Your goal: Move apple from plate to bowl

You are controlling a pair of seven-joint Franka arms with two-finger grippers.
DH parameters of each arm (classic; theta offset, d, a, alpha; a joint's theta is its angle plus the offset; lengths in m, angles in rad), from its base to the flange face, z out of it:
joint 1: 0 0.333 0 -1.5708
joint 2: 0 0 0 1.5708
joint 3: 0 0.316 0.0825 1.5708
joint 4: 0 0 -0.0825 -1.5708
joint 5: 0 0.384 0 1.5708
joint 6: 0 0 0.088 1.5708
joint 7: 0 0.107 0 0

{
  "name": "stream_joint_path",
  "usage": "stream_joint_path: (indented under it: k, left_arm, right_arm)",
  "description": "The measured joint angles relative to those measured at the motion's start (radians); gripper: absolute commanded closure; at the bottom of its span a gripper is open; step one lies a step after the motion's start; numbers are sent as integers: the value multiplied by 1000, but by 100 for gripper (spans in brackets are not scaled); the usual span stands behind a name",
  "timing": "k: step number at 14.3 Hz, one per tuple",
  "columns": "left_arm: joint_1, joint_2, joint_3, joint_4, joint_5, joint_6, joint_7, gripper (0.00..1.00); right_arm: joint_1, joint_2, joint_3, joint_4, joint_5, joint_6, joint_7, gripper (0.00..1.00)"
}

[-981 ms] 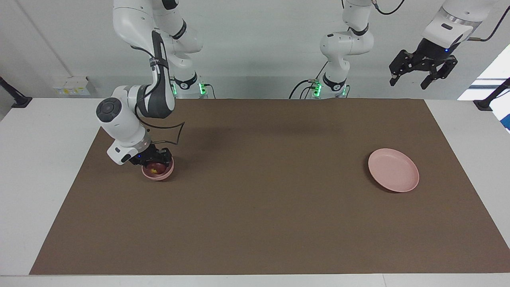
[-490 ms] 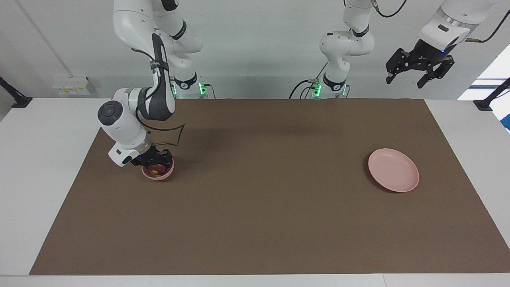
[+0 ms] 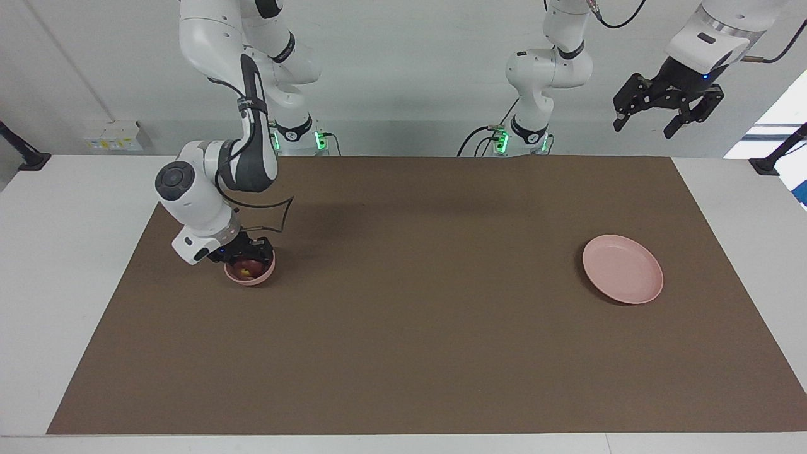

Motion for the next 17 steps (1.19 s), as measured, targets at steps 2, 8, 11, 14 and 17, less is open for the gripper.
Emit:
stream_joint_path:
  k: [2, 8, 11, 14, 17]
  left_arm:
    - [0, -3, 0, 0, 0, -3, 0, 0]
    - [-3, -29, -2, -28, 54, -7, 0, 0]
    - [-3, -33, 2, -31, 55, -7, 0, 0]
    - [-3, -33, 4, -33, 55, -7, -1, 0]
    - [-3, -33, 4, -34, 55, -7, -1, 0]
  right_arm:
    - [0, 0, 0, 0, 0, 0, 0, 0]
    - [0, -15, 0, 28, 0, 0, 0, 0]
    - [0, -77, 0, 62, -30, -35, 0, 0]
    - [3, -154, 2, 102, -83, -117, 0, 0]
    - [4, -241, 7, 121, -112, -203, 11, 0]
